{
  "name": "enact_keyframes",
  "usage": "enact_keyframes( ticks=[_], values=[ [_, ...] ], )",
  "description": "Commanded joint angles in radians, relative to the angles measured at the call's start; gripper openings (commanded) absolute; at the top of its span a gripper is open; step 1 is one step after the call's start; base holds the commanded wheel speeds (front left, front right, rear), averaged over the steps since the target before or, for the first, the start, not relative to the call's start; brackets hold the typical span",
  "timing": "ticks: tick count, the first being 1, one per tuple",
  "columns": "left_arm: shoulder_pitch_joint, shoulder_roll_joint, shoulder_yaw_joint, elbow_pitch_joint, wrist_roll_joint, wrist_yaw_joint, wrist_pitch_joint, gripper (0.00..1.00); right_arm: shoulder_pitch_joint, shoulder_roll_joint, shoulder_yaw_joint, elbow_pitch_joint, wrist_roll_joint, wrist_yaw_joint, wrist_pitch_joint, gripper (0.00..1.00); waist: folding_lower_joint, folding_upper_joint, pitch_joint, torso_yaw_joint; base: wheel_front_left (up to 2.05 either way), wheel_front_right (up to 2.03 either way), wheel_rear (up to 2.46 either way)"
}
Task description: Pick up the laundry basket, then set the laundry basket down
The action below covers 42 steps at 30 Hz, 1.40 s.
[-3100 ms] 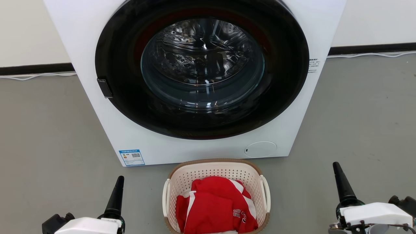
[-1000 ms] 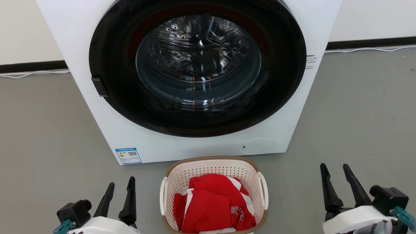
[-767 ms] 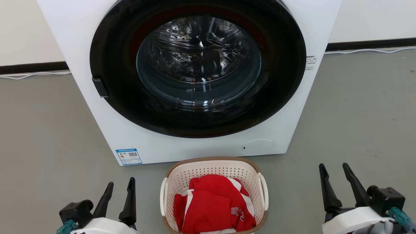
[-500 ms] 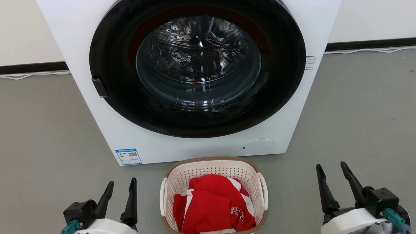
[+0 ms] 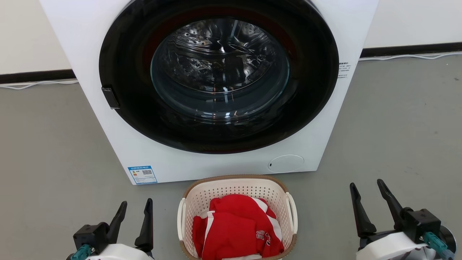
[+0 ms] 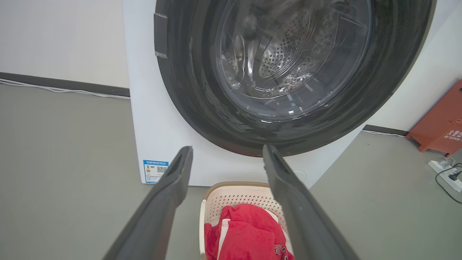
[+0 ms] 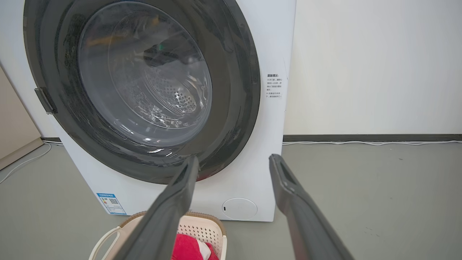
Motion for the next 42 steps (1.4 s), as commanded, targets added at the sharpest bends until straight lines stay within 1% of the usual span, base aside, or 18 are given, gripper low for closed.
enact_keyframes(
  ticks=[1, 11, 17, 22, 28, 33, 36, 42],
  values=[
    [-0.026, 0.01, 0.028, -0.023, 0.004, -0.006, -0.011, 1.0, -0.016, -0.011, 0.023, -0.02, -0.006, 0.007, -0.014, 1.0, 0.0, 0.0, 0.0, 0.0, 0.0, 0.0, 0.0],
    [-0.036, 0.012, 0.024, -0.026, 0.001, -0.006, -0.011, 1.0, -0.026, -0.009, 0.025, -0.022, 0.003, 0.007, -0.014, 1.0, 0.0, 0.0, 0.021, 0.0, 0.0, 0.0, 0.0],
    [-0.066, 0.017, 0.016, -0.023, -0.008, -0.006, -0.011, 1.0, -0.053, 0.009, 0.02, -0.03, 0.039, 0.007, -0.014, 1.0, 0.0, 0.0, 0.067, -0.002, 0.0, 0.0, 0.0],
    [-0.095, 0.026, 0.006, -0.014, -0.016, -0.006, -0.011, 1.0, -0.087, 0.02, 0.023, -0.017, 0.043, 0.007, -0.014, 1.0, 0.0, 0.0, 0.111, -0.005, 0.0, 0.0, 0.0],
    [-0.17, 0.036, -0.006, 0.035, -0.05, -0.006, -0.011, 1.0, -0.169, 0.034, 0.017, 0.05, 0.032, 0.007, -0.014, 1.0, 0.0, 0.0, 0.196, -0.003, 0.0, 0.0, 0.0],
    [-0.261, 0.049, -0.028, 0.107, -0.062, -0.006, -0.011, 1.0, -0.256, 0.045, 0.013, 0.121, 0.008, 0.007, -0.014, 1.0, 0.0, 0.0, 0.289, -0.001, 0.0, 0.0, 0.0],
    [-0.322, 0.055, -0.047, 0.166, -0.066, -0.006, -0.011, 1.0, -0.318, 0.05, 0.008, 0.176, -0.008, 0.007, -0.014, 1.0, 0.0, 0.0, 0.352, -0.002, 0.0, 0.0, 0.0],
    [-0.449, 0.058, -0.119, 0.295, -0.095, -0.006, -0.011, 1.0, -0.434, 0.056, -0.01, 0.319, -0.041, 0.007, -0.014, 1.0, 0.0, 0.0, 0.469, 0.002, 0.0, 0.0, 0.0]
  ],
)
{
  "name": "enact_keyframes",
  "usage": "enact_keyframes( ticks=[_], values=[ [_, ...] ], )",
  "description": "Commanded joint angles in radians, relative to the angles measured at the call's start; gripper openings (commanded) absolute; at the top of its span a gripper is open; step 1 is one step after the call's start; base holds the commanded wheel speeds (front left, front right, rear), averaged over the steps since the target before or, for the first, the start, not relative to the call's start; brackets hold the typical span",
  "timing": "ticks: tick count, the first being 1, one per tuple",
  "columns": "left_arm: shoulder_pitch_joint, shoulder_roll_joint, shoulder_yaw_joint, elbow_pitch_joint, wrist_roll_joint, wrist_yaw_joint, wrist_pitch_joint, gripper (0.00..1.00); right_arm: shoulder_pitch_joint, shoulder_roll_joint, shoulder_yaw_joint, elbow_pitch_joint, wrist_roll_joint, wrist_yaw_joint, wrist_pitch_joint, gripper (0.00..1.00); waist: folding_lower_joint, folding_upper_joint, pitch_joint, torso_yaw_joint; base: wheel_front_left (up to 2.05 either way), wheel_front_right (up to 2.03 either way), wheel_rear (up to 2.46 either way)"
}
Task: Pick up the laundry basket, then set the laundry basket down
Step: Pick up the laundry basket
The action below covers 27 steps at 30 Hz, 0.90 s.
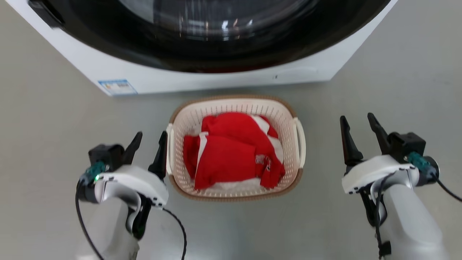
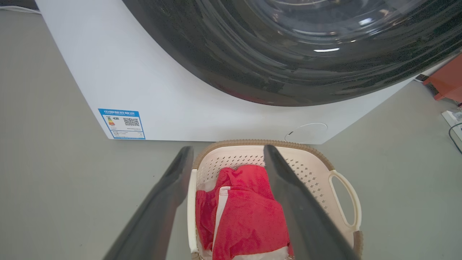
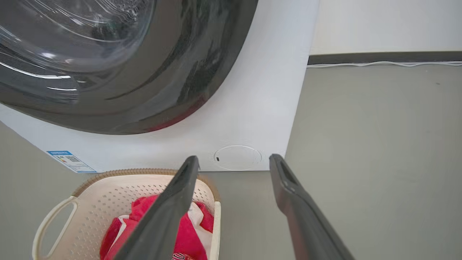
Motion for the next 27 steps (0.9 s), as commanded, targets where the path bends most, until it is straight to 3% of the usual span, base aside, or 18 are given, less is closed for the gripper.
enact_keyframes(
  ticks=[1, 11, 27],
  values=[
    [-0.042, 0.021, 0.017, 0.005, -0.016, -0.006, -0.006, 1.0, -0.027, 0.006, 0.02, 0.004, -0.011, 0.006, -0.014, 1.0, 0.0, 0.0, 0.068, 0.004, 0.0, 0.0, 0.0],
    [-0.224, 0.015, -0.04, 0.2, -0.045, -0.006, -0.006, 1.0, -0.164, 0.012, 0.011, 0.168, -0.029, 0.006, -0.014, 1.0, 0.0, 0.0, 0.212, 0.019, 0.0, 0.0, 0.0],
    [-0.369, 0.025, -0.075, 0.333, -0.062, -0.006, -0.006, 1.0, -0.267, 0.013, 0.056, 0.233, -0.003, 0.006, -0.014, 1.0, 0.0, 0.0, 0.356, 0.014, 0.0, 0.0, 0.0]
  ],
)
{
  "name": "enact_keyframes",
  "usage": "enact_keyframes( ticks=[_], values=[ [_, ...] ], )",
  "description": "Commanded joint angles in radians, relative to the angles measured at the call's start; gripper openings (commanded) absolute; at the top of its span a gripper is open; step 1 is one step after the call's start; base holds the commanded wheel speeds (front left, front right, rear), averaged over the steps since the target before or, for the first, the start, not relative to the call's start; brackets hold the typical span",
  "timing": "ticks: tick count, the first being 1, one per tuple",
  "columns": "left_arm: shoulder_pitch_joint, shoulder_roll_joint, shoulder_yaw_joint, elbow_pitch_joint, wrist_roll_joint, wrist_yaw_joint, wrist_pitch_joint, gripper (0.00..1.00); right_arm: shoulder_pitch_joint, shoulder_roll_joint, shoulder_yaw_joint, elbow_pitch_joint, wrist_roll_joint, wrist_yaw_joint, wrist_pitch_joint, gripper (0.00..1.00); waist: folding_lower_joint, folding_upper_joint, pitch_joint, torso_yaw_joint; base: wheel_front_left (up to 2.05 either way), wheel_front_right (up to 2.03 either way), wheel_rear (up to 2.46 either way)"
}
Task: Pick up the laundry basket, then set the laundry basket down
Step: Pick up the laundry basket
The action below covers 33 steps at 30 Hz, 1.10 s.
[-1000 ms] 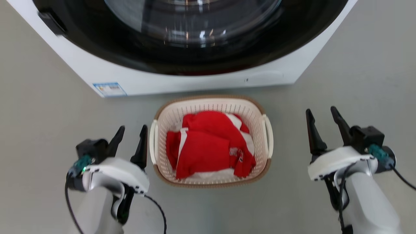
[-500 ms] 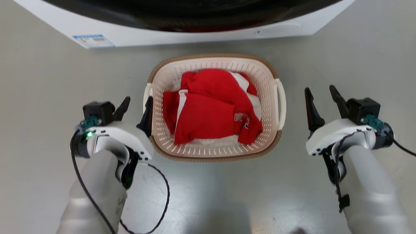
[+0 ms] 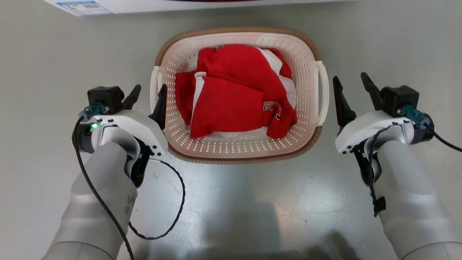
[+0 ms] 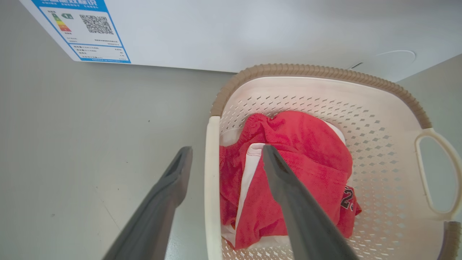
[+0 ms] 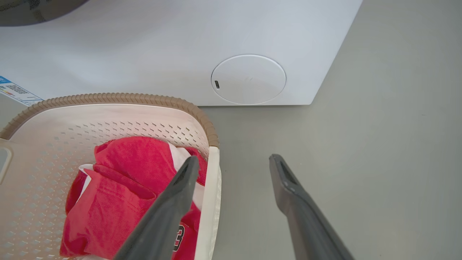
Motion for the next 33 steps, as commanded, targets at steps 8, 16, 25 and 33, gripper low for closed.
enact_keyframes(
  ticks=[8, 16, 25, 33],
  values=[
    [-0.05, 0.038, 0.0, 0.03, -0.007, -0.006, -0.006, 1.0, -0.028, 0.011, 0.043, 0.002, 0.024, 0.006, -0.014, 1.0, 0.0, 0.0, 0.073, -0.001, 0.0, 0.0, 0.0],
    [-0.077, 0.032, -0.024, 0.072, -0.005, -0.006, -0.006, 1.0, -0.045, 0.011, 0.071, 0.034, 0.043, 0.006, -0.014, 1.0, 0.0, 0.0, 0.101, 0.008, 0.0, 0.0, 0.0],
    [-0.115, 0.013, -0.084, 0.139, -0.01, -0.006, -0.006, 1.0, -0.081, 0.011, 0.111, 0.12, 0.082, 0.006, -0.014, 1.0, 0.0, 0.0, 0.116, 0.016, 0.0, 0.0, 0.0],
    [-0.165, 0.004, -0.14, 0.207, -0.027, -0.006, 0.002, 1.0, -0.124, 0.011, 0.145, 0.196, 0.124, 0.006, -0.014, 1.0, 0.0, 0.0, 0.12, 0.017, 0.0, 0.0, 0.0]
  ],
)
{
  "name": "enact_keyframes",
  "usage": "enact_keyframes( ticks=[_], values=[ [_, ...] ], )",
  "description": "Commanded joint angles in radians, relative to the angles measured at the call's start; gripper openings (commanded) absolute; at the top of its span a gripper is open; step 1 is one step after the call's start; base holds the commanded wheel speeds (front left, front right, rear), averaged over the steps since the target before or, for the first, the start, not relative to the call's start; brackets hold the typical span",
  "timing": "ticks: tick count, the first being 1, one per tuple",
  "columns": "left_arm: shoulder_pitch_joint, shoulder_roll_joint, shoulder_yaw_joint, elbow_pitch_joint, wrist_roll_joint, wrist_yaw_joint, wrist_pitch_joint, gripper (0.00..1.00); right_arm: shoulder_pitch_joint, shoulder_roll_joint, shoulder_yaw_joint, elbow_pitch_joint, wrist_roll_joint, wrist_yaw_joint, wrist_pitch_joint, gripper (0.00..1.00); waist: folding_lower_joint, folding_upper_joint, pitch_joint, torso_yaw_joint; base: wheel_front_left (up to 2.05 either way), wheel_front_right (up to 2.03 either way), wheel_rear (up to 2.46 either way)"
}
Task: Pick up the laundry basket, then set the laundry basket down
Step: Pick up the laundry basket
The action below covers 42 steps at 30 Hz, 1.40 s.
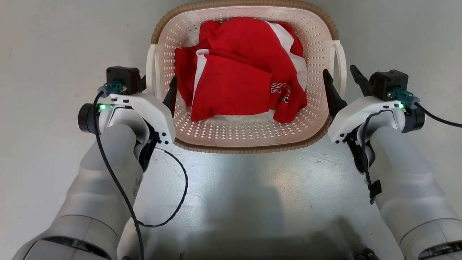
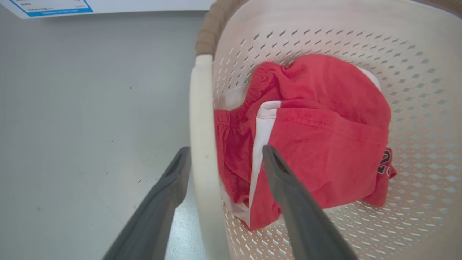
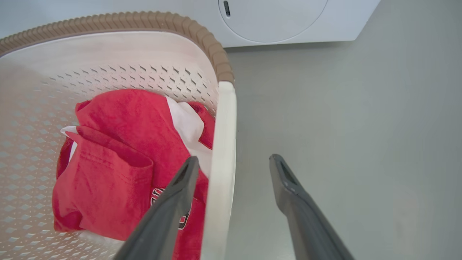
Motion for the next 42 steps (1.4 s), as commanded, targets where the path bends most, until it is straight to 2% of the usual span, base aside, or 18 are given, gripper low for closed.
enact_keyframes(
  ticks=[1, 13, 36, 37, 38, 39, 42],
  values=[
    [-0.001, 0.028, 0.005, 0.01, -0.019, -0.006, 0.005, 1.0, 0.019, 0.017, 0.024, 0.013, 0.016, 0.006, -0.014, 1.0, 0.0, 0.0, -0.001, 0.0, 0.0, 0.0, 0.0],
    [-0.025, 0.033, -0.038, 0.053, -0.048, -0.006, 0.019, 1.0, -0.009, 0.017, 0.064, 0.067, 0.079, 0.006, -0.014, 1.0, 0.0, 0.0, -0.001, -0.003, 0.0, 0.0, 0.0],
    [-0.051, 0.048, -0.103, 0.078, -0.088, -0.006, 0.012, 1.0, -0.021, 0.017, 0.133, 0.077, 0.148, 0.006, -0.014, 1.0, 0.0, 0.0, 0.001, -0.006, 0.0, 0.0, 0.0],
    [-0.054, 0.05, -0.11, 0.079, -0.082, -0.005, 0.01, 0.77, -0.021, 0.017, 0.134, 0.076, 0.15, 0.006, -0.014, 0.45, 0.0, 0.0, 0.001, -0.006, 0.0, 0.0, 0.0],
    [-0.057, 0.052, -0.117, 0.079, -0.075, -0.003, 0.009, 0.5, -0.018, 0.017, 0.138, 0.081, 0.156, 0.006, -0.014, 0.0, 0.0, 0.0, 0.001, -0.005, 0.0, 0.0, 0.0],
    [-0.058, 0.052, -0.125, 0.08, -0.067, -0.002, 0.008, 0.0, -0.013, 0.017, 0.152, 0.095, 0.166, 0.006, -0.014, 0.0, 0.0, 0.0, 0.0, -0.003, 0.0, 0.0, 0.0],
    [-0.056, 0.05, -0.13, 0.082, -0.065, 0.003, 0.003, 0.0, -0.016, 0.017, 0.168, 0.101, 0.182, 0.006, -0.014, 0.0, 0.0, 0.0, -0.004, -0.003, 0.0, 0.0, 0.0]
  ],
)
